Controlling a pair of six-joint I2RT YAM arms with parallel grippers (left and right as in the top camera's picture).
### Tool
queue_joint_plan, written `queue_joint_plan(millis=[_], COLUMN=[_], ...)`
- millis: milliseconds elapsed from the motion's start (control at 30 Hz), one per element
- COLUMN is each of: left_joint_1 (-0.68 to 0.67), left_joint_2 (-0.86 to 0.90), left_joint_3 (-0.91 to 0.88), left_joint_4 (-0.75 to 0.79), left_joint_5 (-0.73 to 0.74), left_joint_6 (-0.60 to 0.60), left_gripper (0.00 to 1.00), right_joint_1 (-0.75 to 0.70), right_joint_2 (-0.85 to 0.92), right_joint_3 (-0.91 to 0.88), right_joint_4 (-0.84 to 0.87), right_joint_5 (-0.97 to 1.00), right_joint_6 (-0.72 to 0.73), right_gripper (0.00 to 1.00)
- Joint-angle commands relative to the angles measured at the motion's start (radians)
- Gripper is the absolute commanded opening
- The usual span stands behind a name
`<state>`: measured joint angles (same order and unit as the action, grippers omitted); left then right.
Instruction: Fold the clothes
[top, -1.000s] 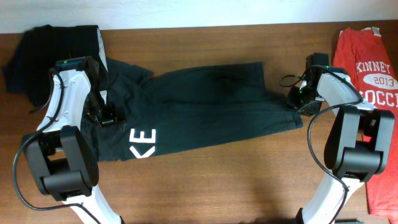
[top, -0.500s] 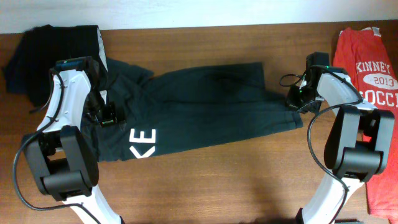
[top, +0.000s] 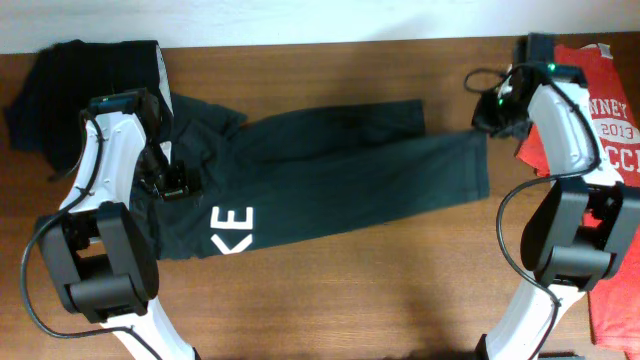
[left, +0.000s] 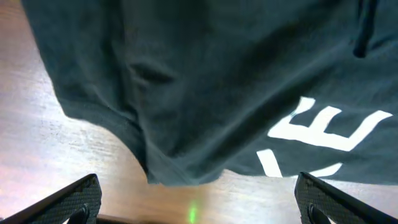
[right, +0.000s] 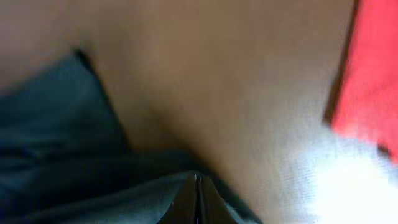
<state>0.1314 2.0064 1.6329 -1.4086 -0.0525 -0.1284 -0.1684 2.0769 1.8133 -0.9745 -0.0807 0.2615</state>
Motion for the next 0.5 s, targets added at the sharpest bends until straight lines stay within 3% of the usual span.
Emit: queue_joint_plan(millis=[0,67,100,133,233,367,433,467], left_joint_1=[0.001,0.001,0.001,0.001,0.001,0.000,0.000,0.000], left_joint_2=[-0.023,-0.023,-0.023,-0.023,-0.023,-0.039,-0.055,-0.055], left_joint_3=[0.017,0.017,0.017,0.017,0.023,0.085,0.093,0.093], left_joint_4=[0.013,0.014,0.017,0.018,0.010,-0.025,0.002,0.008], left_joint_5=[0.008,0.008,0.008,0.008,0.010,0.060,0.130,0.143], left_joint_6=[-0.002,-0.002,-0.002,-0.002,-0.002,-0.002,-0.002,-0.002], left_gripper=[0.99,0.99,0.99,0.99,0.99,0.99,0.98,0.95], right_joint_1=[0.000,0.002,0.005,0.005,-0.001,-0.001,0.010,0.015], right_joint_2=[-0.001,0.003,0.003,0.003,0.000,-0.001,0.005,0.006], right_joint_3=[0.021,0.021,0.021,0.022,0.035,0.090,0.070,0.054], right_joint_4=[0.068,0.085,0.082,0.076,0.023,-0.150,-0.204,-0.201], right_joint_5=[-0.059,-0.071,-0.069,-0.070,-0.070,-0.070,-0.069,-0.067], right_joint_6=[0.005,0.008,0.008,0.008,0.008,-0.002,-0.004,-0.016], right_gripper=[0.05,0.38,0.80,0.92,0.96,0.95,0.68,0.61])
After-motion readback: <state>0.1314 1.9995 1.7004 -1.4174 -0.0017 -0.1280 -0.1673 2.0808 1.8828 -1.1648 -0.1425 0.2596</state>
